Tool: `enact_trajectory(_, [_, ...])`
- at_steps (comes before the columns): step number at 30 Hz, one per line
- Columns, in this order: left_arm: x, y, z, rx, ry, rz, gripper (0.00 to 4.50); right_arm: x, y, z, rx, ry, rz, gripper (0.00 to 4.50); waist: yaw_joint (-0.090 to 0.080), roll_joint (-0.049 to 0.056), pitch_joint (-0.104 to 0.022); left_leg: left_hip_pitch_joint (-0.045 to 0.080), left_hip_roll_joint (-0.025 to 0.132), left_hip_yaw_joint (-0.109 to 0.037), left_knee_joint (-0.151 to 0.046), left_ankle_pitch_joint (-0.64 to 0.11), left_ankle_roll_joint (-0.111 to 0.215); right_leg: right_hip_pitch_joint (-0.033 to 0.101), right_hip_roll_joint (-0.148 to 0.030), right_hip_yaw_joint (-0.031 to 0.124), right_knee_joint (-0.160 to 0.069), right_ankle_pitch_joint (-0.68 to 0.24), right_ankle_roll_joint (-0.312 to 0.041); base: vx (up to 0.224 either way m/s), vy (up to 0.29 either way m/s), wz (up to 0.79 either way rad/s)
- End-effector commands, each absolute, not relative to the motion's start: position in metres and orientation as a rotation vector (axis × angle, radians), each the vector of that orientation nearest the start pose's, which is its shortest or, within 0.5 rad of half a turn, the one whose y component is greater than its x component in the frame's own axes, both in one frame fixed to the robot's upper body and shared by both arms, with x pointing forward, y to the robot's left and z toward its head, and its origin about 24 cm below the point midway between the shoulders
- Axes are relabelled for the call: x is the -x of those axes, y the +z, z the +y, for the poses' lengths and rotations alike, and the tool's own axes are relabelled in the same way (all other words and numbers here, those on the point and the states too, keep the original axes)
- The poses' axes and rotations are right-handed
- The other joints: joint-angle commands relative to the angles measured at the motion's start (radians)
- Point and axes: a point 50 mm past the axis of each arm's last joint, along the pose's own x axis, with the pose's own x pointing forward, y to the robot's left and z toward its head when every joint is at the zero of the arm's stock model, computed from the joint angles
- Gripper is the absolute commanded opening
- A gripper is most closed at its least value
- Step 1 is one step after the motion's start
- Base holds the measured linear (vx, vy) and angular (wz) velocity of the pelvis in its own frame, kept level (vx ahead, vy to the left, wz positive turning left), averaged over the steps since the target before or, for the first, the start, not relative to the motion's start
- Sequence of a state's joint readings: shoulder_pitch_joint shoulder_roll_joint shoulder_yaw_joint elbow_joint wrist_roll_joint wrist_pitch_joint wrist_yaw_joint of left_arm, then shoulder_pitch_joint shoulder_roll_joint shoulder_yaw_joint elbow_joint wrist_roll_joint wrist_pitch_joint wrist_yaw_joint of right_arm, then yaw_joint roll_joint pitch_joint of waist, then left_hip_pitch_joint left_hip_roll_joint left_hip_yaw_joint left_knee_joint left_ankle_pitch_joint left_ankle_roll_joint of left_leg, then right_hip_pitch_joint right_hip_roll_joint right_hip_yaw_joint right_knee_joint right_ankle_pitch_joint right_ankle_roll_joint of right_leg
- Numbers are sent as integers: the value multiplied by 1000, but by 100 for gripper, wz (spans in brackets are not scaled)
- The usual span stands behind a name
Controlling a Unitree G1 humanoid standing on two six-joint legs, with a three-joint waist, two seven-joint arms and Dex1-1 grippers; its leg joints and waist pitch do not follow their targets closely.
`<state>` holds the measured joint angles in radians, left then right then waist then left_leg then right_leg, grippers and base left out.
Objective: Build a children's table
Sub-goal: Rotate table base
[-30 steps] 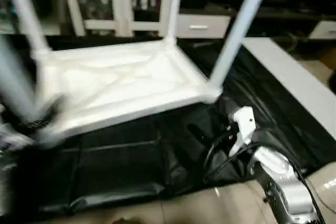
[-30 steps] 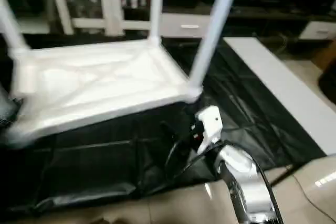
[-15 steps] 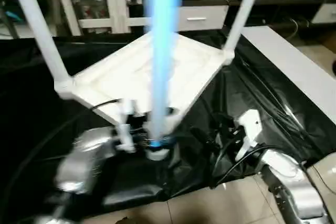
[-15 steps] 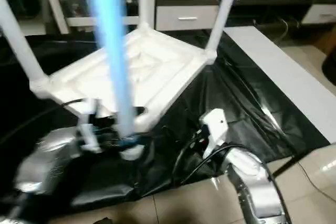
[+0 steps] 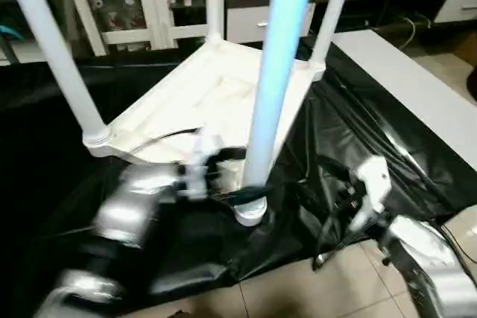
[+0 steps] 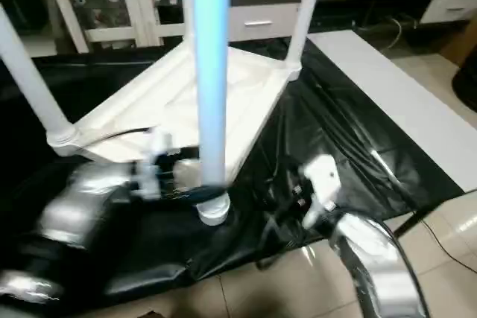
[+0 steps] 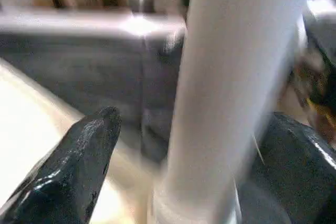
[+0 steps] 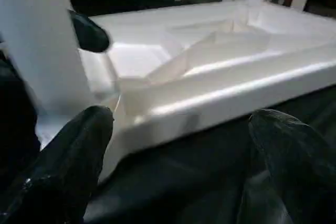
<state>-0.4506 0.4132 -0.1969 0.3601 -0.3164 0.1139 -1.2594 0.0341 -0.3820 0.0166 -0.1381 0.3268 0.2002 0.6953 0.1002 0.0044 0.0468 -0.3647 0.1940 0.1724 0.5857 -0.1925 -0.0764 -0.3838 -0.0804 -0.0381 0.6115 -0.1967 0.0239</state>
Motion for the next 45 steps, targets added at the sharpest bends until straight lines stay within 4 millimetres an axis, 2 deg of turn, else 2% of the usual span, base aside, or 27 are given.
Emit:
enact_trajectory(1, [-296, 78, 145, -136, -1447, 241, 448, -232, 66, -173, 22, 804, 117, 450, -1, 7, -55, 13, 31, -7, -77, -225, 13, 33, -50, 33, -66, -141, -223, 0, 0, 0])
enact_trajectory(4, [-297, 77, 153, -211, -1466, 313, 448, -230, 66, -172, 38, 849, 132, 450, 1, 3, -55, 18, 32, -6, -78, -244, 11, 30, -51, 34, -67, -159, -228, 0, 0, 0])
enact_trajectory(5, [-301, 73, 156, -337, -1448, 346, 448, -229, 67, -168, 43, 877, 134, 450, 2, 1, -53, 15, 31, -7, -78, -247, 12, 31, -52, 34, -70, -173, -216, 0, 0, 0])
enact_trajectory(7, [-307, 70, 154, -397, -1410, 333, 448, -230, 68, -165, 44, 890, 129, 450, 3, 1, -55, 13, 32, -8, -79, -236, 9, 34, -56, 35, -69, -170, -212, 0, 0, 0])
enact_trajectory(10, [-314, 65, 150, -494, -1367, 336, 448, -230, 71, -156, 48, 920, 115, 450, 5, -5, -59, 10, 32, -7, -73, -191, 11, 36, -58, 34, -64, -118, -217, 0, 0, 0])
enact_trajectory(12, [-315, 63, 149, -517, -1362, 342, 448, -230, 72, -154, 49, 928, 112, 450, 7, -4, -61, 10, 32, -9, -72, -173, 16, 38, -60, 34, -60, -93, -215, 0, 0, 0])
enact_trajectory(14, [-315, 57, 146, -613, -1378, 382, 448, -227, 73, -141, 33, 975, 103, 450, 8, -4, -62, 10, 34, -9, -72, -162, 18, 38, -61, 33, -59, -83, -216, 0, 0, 0])
enact_trajectory(18, [-314, 50, 147, -684, -1402, 444, 448, -227, 73, -132, 31, 1000, 92, 450, 8, -1, -62, 11, 34, -9, -72, -167, 15, 35, -60, 33, -58, -72, -224, 0, 0, 0])
enact_trajectory(20, [-311, 42, 155, -766, -1420, 534, 448, -237, 78, -124, 43, 962, 45, 450, 7, 0, -61, 13, 34, -9, -75, -186, 2, 32, -62, 34, -58, -92, -227, 0, 0, 0])
enact_trajectory(24, [-311, 39, 160, -808, -1429, 586, 448, -245, 82, -120, 48, 941, 15, 450, 4, -1, -56, 16, 35, -9, -79, -227, -17, 31, -62, 36, -63, -144, -221, 0, 0, 0])
enact_trajectory(26, [-311, 39, 170, -847, -1418, 637, 448, -258, 97, -116, 63, 928, -51, 450, -1, -7, -57, 11, 33, -10, -82, -226, -24, 33, -62, 35, -62, -161, -215, 0, 0, 0])
enact_trajectory(28, [-312, 42, 173, -852, -1408, 651, 448, -262, 100, -116, 72, 925, -63, 450, -4, -6, -56, 13, 32, -10, -81, -229, -25, 32, -64, 36, -61, -171, -214, 0, 0, 0])
enact_trajectory(29, [-311, 43, 176, -858, -1405, 659, 448, -264, 102, -117, 80, 929, -65, 450, -5, -10, -55, 14, 33, -9, -80, -230, -23, 31, -64, 37, -63, -178, -212, 0, 0, 0])
enact_trajectory(31, [-311, 45, 183, -864, -1399, 683, 448, -268, 103, -118, 99, 938, -67, 450, -6, -7, -54, 15, 33, -9, -81, -240, -26, 29, -63, 37, -64, -201, -209, 0, 0, 0])
enact_trajectory(32, [-311, 45, 183, -864, -1399, 683, 448, -268, 103, -118, 99, 938, -67, 450, -4, -8, -54, 16, 34, -9, -82, -244, -25, 28, -65, 38, -65, -214, -207, 0, 0, 0])
enact_trajectory(36, [-311, 50, 199, -882, -1370, 717, 448, -274, 105, -117, 123, 997, -60, 450, -10, -13, -55, 9, 33, -12, -85, -236, -28, 33, -62, 34, -60, -189, -209, 0, 0, 0])
enact_trajectory(37, [-311, 51, 201, -882, -1365, 722, 448, -275, 105, -117, 127, 1007, -58, 450, -8, -12, -56, 14, 33, -12, -83, -241, -29, 30, -63, 35, -60, -189, -208, 0, 0, 0])
enact_trajectory(38, [-310, 51, 204, -876, -1366, 732, 448, -276, 105, -117, 133, 1018, -57, 450, -8, -16, -57, 16, 34, -10, -82, -240, -28, 29, -64, 36, -60, -176, -213, 0, 0, 0])
enact_trajectory(40, [-307, 51, 209, -866, -1367, 760, 448, -277, 106, -118, 138, 1038, -54, 450, -10, -16, -59, 11, 33, -12, -83, -219, -26, 35, -63, 35, -55, -149, -219, 0, 0, 0])
enact_trajectory(42, [-303, 51, 213, -859, -1373, 786, 448, -280, 106, -120, 142, 1040, -53, 450, -11, -15, -59, 14, 33, -10, -80, -205, -23, 31, -60, 34, -52, -108, -228, 0, 0, 0])
enact_trajectory(43, [-301, 50, 215, -858, -1381, 797, 448, -281, 106, -122, 144, 1037, -54, 450, -12, -19, -60, 14, 33, -9, -80, -204, -21, 32, -60, 34, -51, -100, -232, 0, 0, 0])
enact_trajectory(45, [-297, 50, 215, -841, -1400, 803, 448, -284, 107, -124, 144, 1034, -54, 450, -14, -19, -61, 15, 33, -8, -78, -199, -18, 32, -60, 33, -48, -80, -246, 0, 0, 0])
